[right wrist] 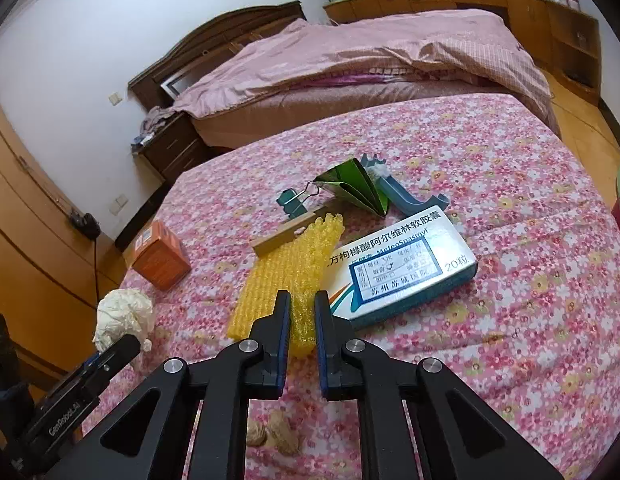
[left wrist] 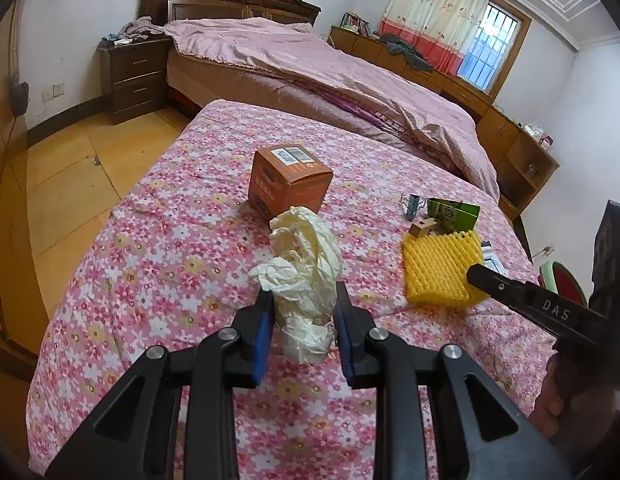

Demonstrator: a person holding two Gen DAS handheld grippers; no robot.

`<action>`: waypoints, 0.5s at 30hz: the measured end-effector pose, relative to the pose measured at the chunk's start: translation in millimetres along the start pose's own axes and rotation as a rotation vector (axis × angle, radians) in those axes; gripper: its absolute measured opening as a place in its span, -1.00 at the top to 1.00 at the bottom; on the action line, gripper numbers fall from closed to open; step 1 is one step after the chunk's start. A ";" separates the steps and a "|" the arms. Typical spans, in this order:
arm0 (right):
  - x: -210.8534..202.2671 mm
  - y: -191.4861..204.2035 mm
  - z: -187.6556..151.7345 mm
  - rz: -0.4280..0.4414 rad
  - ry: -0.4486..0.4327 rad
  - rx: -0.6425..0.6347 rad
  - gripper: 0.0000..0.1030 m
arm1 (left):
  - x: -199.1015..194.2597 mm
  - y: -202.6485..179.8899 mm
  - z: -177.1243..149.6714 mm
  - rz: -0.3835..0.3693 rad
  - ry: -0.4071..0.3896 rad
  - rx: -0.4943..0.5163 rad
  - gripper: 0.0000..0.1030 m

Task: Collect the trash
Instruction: 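Grasp the crumpled tissue with the left tool while the right tool grasps the yellow foam net, then carry the tissue and yellow foam net over the red bin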

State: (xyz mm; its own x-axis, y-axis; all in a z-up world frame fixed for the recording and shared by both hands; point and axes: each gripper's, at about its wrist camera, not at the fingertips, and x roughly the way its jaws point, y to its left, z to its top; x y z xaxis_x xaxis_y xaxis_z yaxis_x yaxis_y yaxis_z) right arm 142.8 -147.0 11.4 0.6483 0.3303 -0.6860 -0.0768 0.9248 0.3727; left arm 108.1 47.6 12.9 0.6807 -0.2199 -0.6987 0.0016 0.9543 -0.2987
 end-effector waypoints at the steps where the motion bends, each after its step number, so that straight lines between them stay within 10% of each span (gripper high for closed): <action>1: -5.2 -0.8 -1.6 0.016 -0.009 0.012 0.80 | -1.7 -0.7 -0.6 -0.002 0.002 0.002 0.46; 15: -105.5 -28.5 -22.5 0.042 -0.189 0.113 0.80 | -27.7 -29.1 -6.5 -0.051 -0.031 0.032 0.46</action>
State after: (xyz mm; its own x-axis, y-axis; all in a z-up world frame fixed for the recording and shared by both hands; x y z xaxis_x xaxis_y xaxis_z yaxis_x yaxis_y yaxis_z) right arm 59.6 -204.0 59.0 0.7773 0.3175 -0.5431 -0.0285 0.8802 0.4738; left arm 84.5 24.7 36.6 0.7014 -0.2627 -0.6626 0.0603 0.9481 -0.3121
